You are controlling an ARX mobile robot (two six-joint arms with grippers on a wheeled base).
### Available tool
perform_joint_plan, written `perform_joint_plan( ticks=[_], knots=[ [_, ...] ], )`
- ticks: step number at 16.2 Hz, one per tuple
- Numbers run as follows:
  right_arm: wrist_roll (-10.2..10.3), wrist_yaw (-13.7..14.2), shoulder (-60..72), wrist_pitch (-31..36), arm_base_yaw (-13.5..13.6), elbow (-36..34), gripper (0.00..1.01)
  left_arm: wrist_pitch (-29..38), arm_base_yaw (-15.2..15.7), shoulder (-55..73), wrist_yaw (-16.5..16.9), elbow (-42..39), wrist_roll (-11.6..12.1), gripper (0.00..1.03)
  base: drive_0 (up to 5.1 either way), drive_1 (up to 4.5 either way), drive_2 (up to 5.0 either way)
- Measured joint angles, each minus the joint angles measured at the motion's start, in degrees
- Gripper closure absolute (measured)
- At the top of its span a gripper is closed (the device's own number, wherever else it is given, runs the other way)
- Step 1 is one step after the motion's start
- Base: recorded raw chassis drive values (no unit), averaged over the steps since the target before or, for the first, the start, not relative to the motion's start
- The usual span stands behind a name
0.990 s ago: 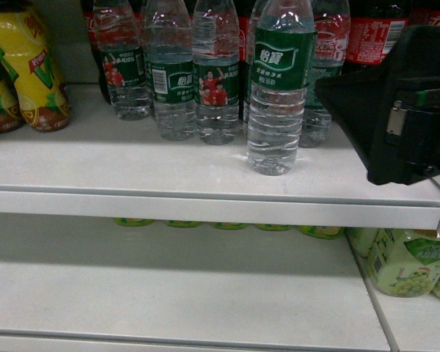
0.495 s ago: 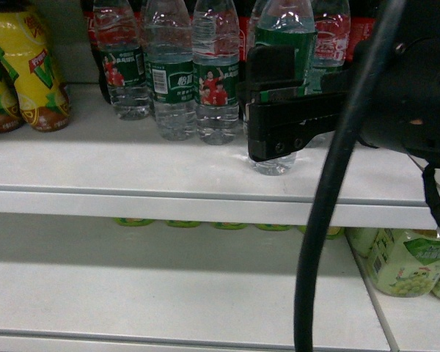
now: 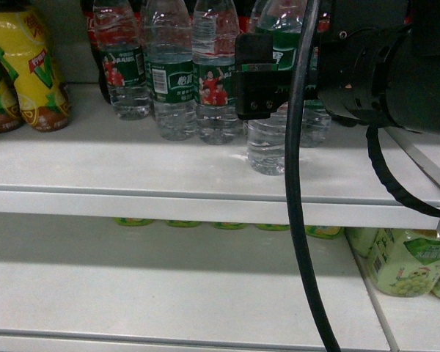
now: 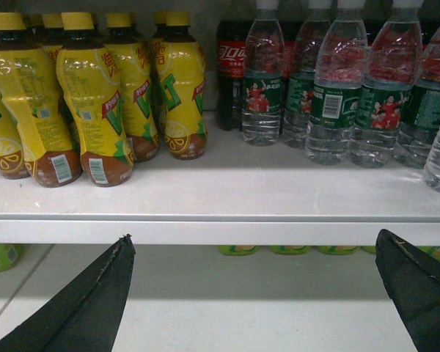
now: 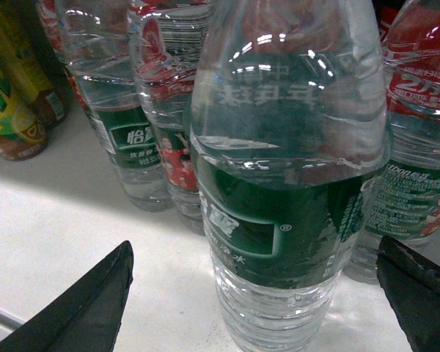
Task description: Move water from second to third shelf
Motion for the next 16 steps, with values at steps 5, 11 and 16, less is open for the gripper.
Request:
perform_joint_plan(
  ticks=[5, 11, 16],
  knots=[
    [0.00, 1.42, 3.15, -0.31, 0.44, 4.48, 0.03, 0.00, 0.00, 0.00, -0.02, 0.00, -0.02, 0.05, 0.0, 0.00, 0.0],
    [0.39, 3.48, 7.17, -2.60, 0.35, 10.08, 0.03, 0.00, 0.00, 0.00, 0.00, 0.00, 0.00, 0.05, 0.0, 0.00, 0.0],
    [2.01, 4.61, 8.83, -3.26, 0.35, 12.48, 0.03, 0.00, 0.00, 0.00, 0.00, 0.00, 0.00, 0.05, 0.0, 0.00, 0.0]
  ],
)
